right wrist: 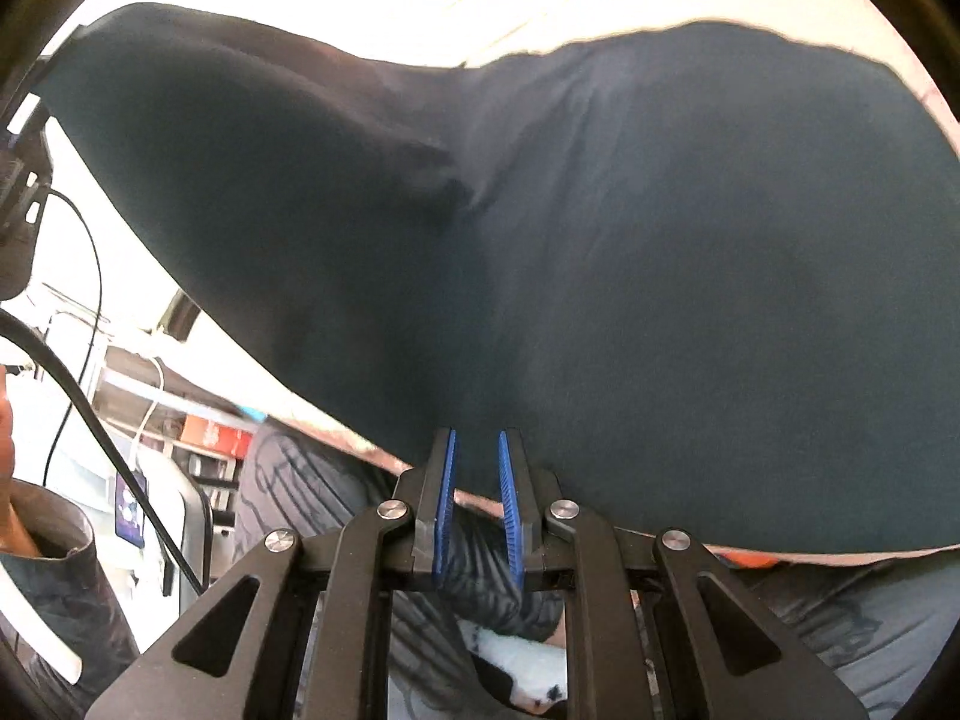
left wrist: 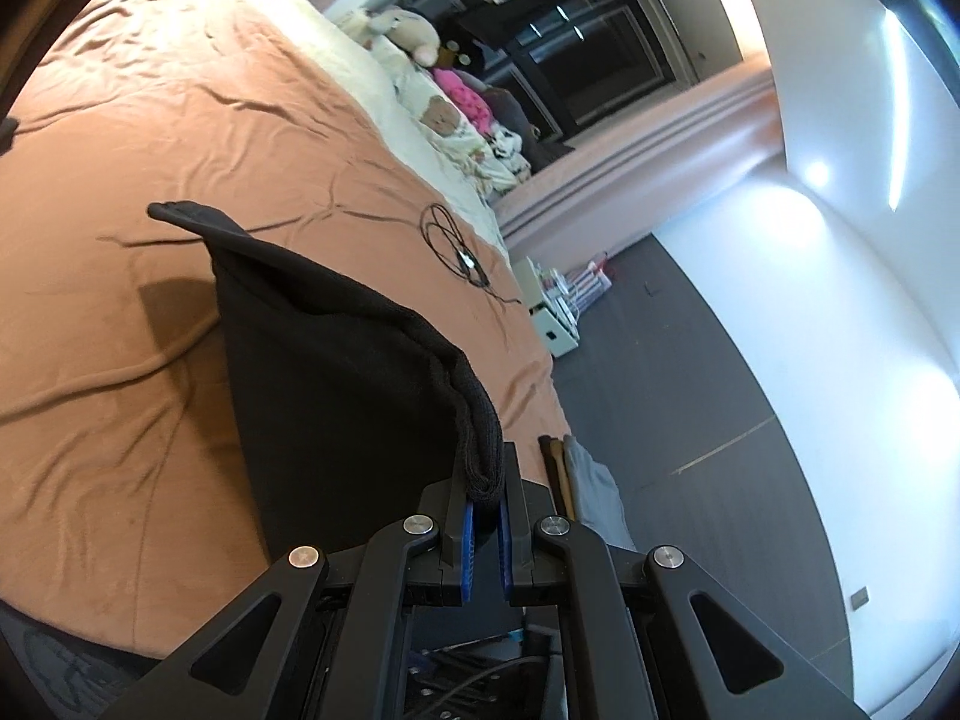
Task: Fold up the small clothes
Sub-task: 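Lift the held shirt with both grippers and fold it over itself, then open both grippers and release the folded shirt onto the bed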
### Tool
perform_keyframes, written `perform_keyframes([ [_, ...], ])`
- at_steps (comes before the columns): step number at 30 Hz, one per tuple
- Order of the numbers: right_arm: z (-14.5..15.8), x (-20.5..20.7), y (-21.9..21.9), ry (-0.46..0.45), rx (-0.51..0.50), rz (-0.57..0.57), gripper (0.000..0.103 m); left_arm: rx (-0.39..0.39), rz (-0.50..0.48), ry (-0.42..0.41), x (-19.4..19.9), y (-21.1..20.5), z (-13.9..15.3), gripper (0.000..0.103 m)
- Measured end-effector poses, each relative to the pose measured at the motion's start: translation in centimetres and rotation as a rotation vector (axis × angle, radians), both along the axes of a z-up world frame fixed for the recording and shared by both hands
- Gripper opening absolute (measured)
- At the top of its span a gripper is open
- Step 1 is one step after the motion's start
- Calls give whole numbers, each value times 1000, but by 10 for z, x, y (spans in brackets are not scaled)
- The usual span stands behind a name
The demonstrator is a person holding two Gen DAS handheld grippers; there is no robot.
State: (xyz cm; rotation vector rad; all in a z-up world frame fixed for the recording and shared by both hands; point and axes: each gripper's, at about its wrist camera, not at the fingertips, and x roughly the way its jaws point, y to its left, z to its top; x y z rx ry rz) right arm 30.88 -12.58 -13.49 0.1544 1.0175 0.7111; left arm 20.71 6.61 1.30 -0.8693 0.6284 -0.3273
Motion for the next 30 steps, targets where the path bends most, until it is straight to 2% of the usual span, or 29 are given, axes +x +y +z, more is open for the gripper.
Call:
perform_keyframes([
  [4, 13, -1, -25, -41, 20, -47, 14, 20, -42, 3, 8, -18, 3, 6],
  [6, 17, -3, -38, -58, 36, -73, 31, 25, -66, 6, 13, -28, 4, 6],
  [7, 18, -5, -44, -69, 43, -85, 50, 27, -75, 7, 16, -32, 4, 6],
  [8, 22, -7, -54, -91, 54, -105, 60, 29, -84, 8, 19, -35, 5, 6],
  [18, 21, -20, -119, -107, 114, -224, 61, 59, -186, 37, 51, -91, 1, 6],
  [30, 14, -34, -174, -81, 133, -320, 61, 84, -343, 112, 89, -179, -38, 6],
])
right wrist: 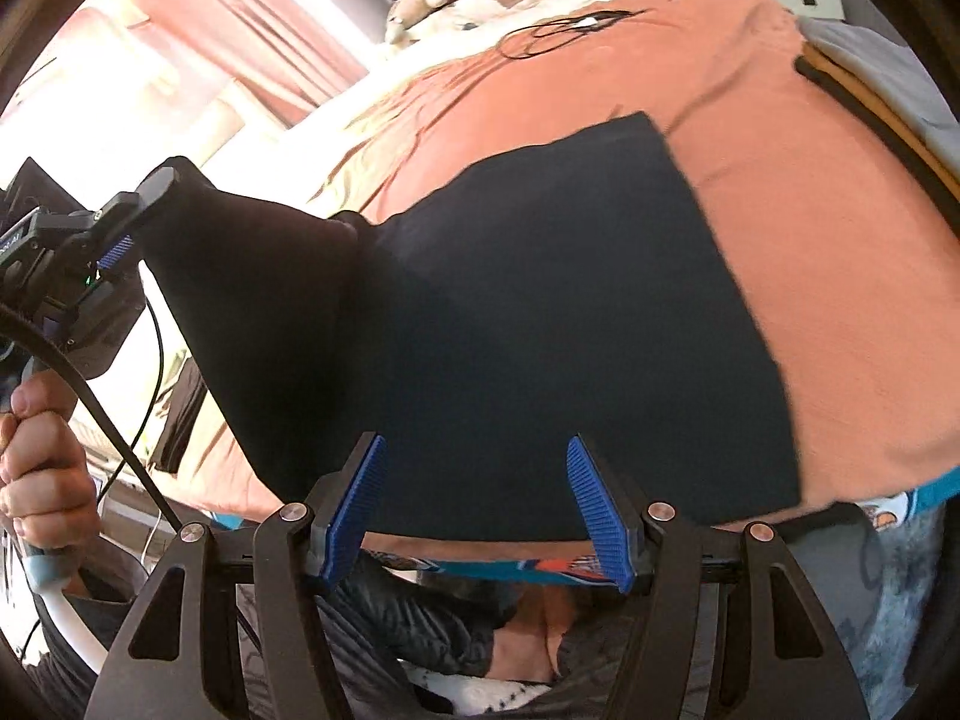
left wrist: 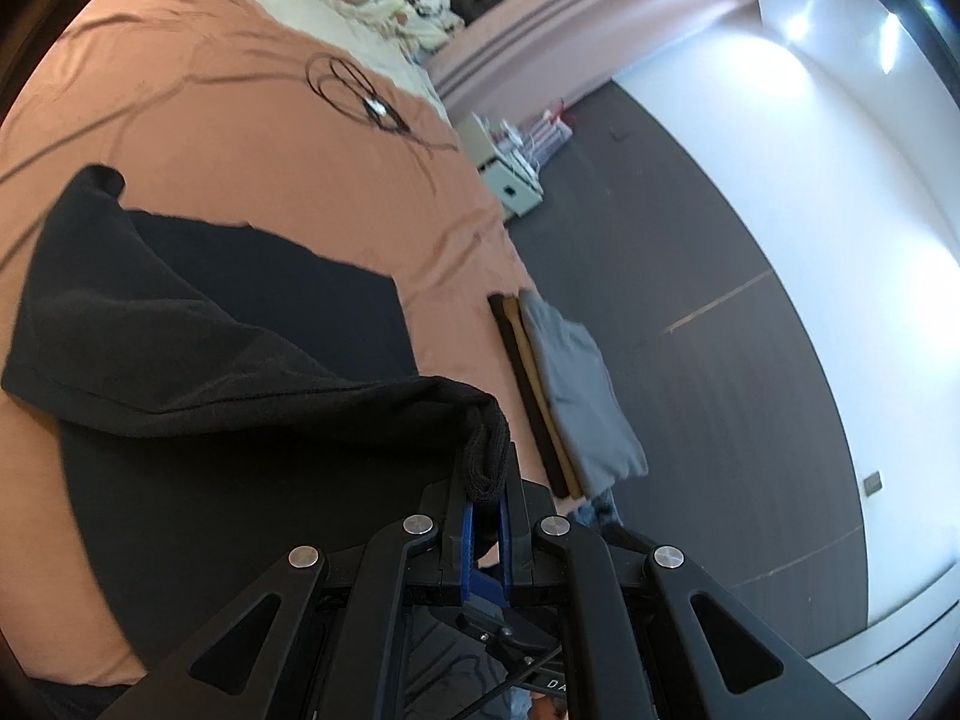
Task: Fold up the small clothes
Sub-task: 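Open both grippers and release the folded shirt onto the bed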
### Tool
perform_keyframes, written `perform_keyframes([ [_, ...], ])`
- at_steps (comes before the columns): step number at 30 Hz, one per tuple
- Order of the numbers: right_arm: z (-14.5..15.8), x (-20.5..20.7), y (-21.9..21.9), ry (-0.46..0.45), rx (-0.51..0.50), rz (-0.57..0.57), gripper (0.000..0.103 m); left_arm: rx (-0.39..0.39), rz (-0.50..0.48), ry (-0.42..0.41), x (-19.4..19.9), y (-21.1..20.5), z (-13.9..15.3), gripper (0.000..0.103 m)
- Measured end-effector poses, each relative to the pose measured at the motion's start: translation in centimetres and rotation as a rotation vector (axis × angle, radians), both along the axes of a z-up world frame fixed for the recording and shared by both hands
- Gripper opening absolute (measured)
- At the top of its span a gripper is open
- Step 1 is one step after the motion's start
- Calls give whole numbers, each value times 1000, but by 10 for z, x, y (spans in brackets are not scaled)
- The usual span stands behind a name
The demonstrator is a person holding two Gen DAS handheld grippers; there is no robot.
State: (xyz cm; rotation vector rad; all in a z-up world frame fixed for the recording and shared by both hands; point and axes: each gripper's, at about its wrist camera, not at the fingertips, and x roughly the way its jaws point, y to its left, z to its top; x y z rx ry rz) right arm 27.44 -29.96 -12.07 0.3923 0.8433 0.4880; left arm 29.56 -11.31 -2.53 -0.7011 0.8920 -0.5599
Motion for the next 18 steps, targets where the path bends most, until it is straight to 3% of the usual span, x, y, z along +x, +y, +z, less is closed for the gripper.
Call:
perform_keyframes([
  [6, -10, -7, -32, 34, 10, -77, 61, 38, -82, 64, 19, -45, -24, 7],
  [9, -10, -11, -35, 50, 9, -96, 61, 44, -113, 111, 26, -56, -42, 30],
  [11, -9, -14, -35, 56, 12, -99, 61, 23, -112, 131, 27, -55, -48, 62],
  [13, -8, -15, -35, 59, 12, -97, 61, 28, -93, 124, 25, -46, -49, 67],
  [18, -11, -3, -34, 58, 2, -83, 61, 58, -9, 127, 24, -4, -46, 69],
])
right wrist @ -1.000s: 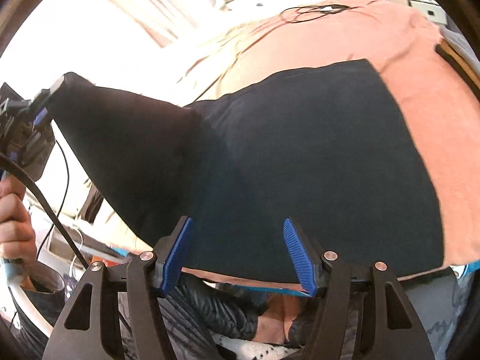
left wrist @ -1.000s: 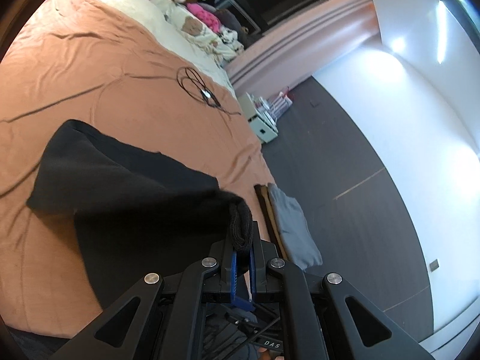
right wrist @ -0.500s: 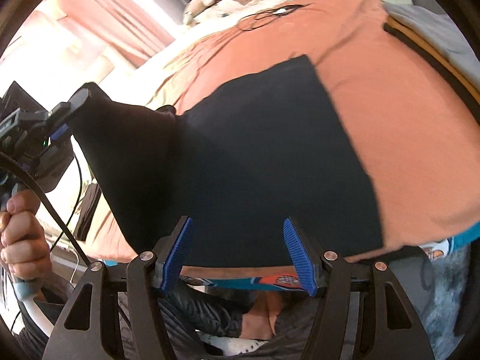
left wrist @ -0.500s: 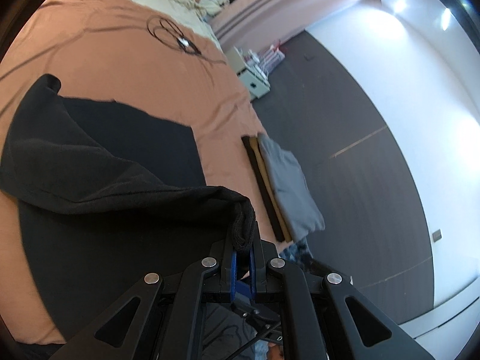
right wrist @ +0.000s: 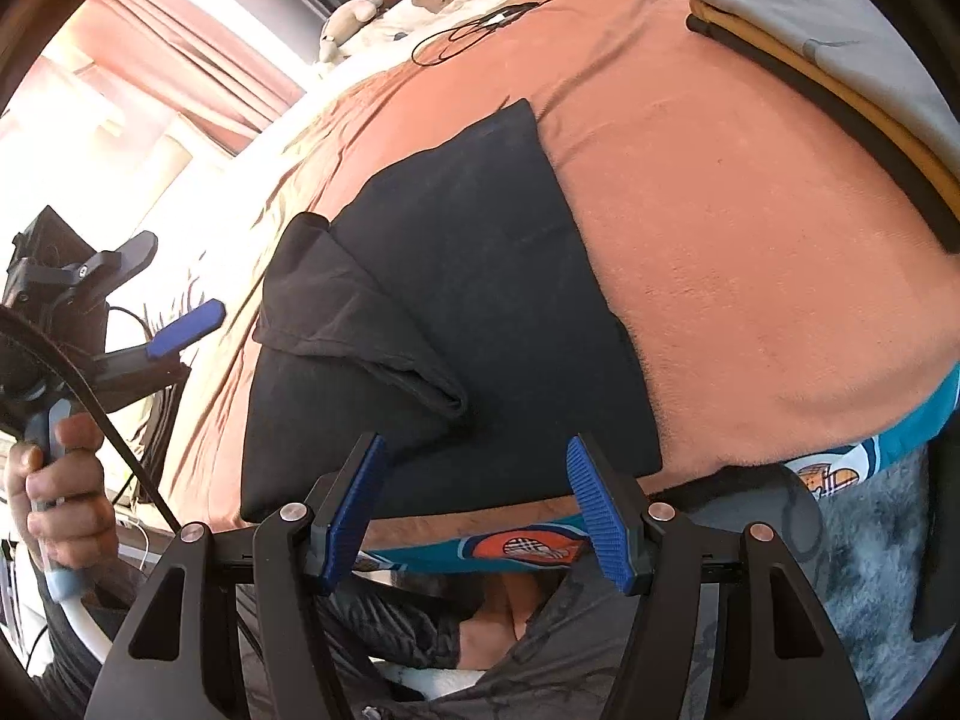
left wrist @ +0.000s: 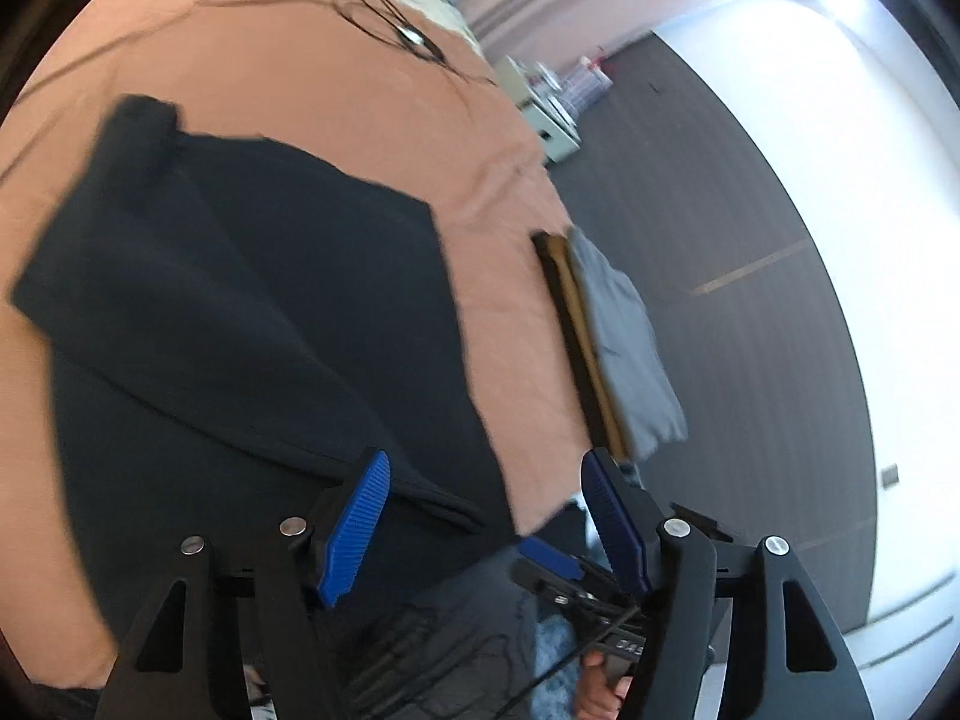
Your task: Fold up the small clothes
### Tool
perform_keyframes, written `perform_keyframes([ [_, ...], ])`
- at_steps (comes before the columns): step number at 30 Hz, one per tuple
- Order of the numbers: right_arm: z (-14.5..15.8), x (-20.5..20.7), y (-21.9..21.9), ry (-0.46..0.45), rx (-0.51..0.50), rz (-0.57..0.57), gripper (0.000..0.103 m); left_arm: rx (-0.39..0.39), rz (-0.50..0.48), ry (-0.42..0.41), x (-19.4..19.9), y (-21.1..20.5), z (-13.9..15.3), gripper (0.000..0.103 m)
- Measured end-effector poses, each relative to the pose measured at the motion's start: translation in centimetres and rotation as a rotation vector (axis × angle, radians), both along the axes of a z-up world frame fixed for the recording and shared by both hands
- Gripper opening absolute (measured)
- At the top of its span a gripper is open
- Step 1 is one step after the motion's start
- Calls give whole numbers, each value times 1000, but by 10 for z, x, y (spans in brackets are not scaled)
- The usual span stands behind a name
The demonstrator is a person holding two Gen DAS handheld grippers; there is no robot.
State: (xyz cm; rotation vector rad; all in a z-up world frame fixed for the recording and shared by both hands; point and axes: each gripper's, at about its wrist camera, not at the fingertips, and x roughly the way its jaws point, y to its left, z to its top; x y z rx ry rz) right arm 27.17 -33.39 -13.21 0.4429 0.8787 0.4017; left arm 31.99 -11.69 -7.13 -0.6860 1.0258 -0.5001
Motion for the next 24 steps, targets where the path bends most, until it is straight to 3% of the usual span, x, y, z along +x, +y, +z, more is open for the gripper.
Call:
perform_keyframes([
  [7, 0, 12, 19, -14, -42, 59, 61, 76, 120, 45, -1, 57, -16, 69],
  [11, 1, 15, 28, -21, -77, 97, 61, 81, 163, 95, 1, 73, -33, 69],
  [24, 1, 35, 53, -58, -194, 137, 61, 43, 180, 205, 18, 69, -78, 69],
])
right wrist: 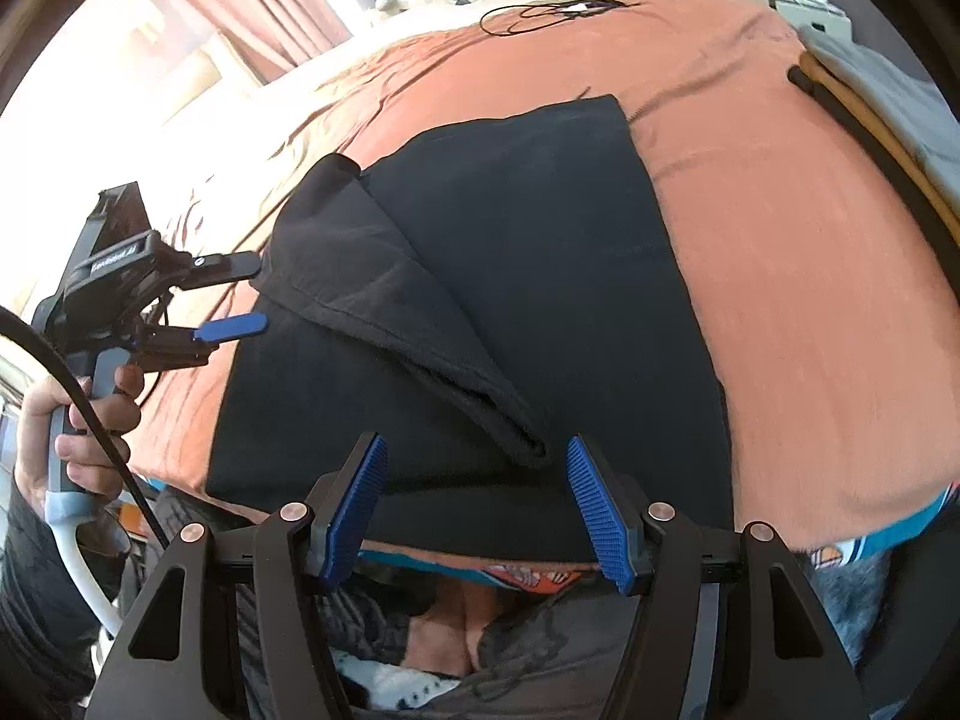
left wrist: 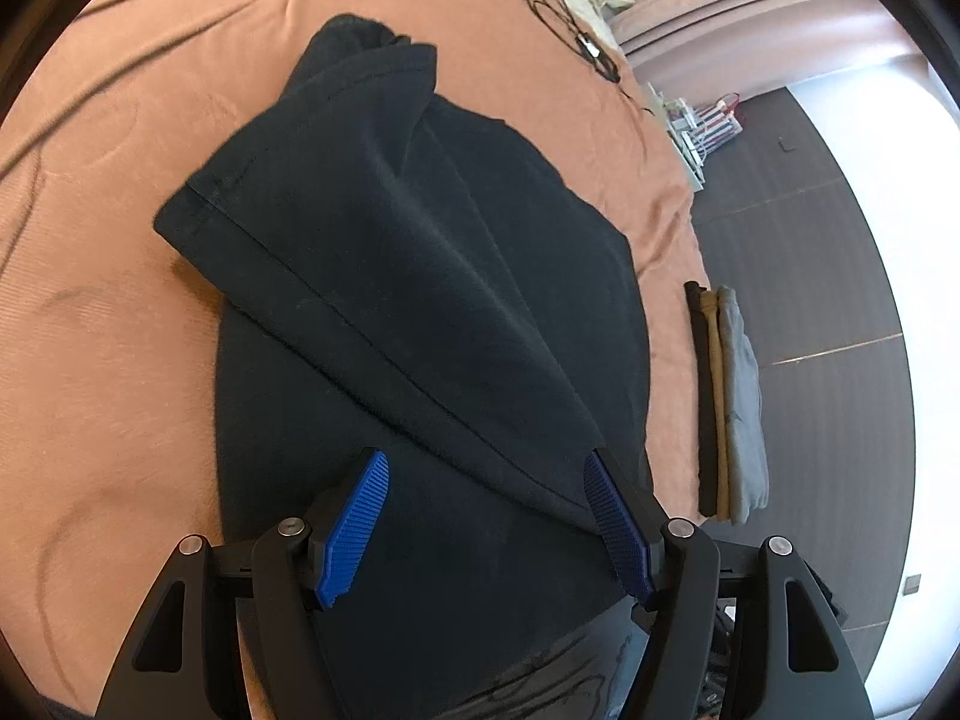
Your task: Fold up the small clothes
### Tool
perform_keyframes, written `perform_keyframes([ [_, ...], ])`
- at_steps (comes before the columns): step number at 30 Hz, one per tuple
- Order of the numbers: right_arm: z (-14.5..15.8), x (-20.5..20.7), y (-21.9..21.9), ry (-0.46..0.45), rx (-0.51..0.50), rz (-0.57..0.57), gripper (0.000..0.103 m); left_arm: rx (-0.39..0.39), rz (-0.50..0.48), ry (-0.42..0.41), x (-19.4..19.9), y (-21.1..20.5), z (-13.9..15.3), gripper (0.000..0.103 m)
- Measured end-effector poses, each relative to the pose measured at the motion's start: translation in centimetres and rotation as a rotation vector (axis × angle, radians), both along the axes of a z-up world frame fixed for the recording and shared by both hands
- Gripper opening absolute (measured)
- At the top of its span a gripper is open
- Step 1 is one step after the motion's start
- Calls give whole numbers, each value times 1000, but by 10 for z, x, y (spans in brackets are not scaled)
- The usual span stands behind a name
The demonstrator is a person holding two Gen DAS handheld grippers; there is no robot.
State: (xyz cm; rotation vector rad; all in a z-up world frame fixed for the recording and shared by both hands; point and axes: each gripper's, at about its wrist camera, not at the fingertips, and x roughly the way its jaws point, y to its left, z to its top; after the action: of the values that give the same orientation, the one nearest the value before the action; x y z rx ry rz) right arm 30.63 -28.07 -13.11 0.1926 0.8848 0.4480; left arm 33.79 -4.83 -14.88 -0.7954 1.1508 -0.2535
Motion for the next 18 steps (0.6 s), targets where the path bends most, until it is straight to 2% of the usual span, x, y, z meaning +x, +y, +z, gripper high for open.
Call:
perform_keyframes([
  [4, -1, 8, 9, -13, -35, 15, 60, -2, 5, 12, 6, -2, -7, 69],
  [7, -1, 14, 14, -26, -56, 22, 49, -4, 6, 15, 10, -3, -10, 69],
  [9, -2, 18, 13, -32, -64, 20, 40, -9, 8, 18, 13, -4, -12, 69],
  [11, -1, 20, 10, -38, -56, 13, 11, -18, 13, 20, 14, -3, -13, 69],
  [12, 0, 20, 7, -40, -40, 7, 7, -21, 16, 22, 15, -4, -13, 69],
  [18, 8, 17, -13, -50, 68, -26, 3, -60, 13, 27, 11, -15, -13, 69],
])
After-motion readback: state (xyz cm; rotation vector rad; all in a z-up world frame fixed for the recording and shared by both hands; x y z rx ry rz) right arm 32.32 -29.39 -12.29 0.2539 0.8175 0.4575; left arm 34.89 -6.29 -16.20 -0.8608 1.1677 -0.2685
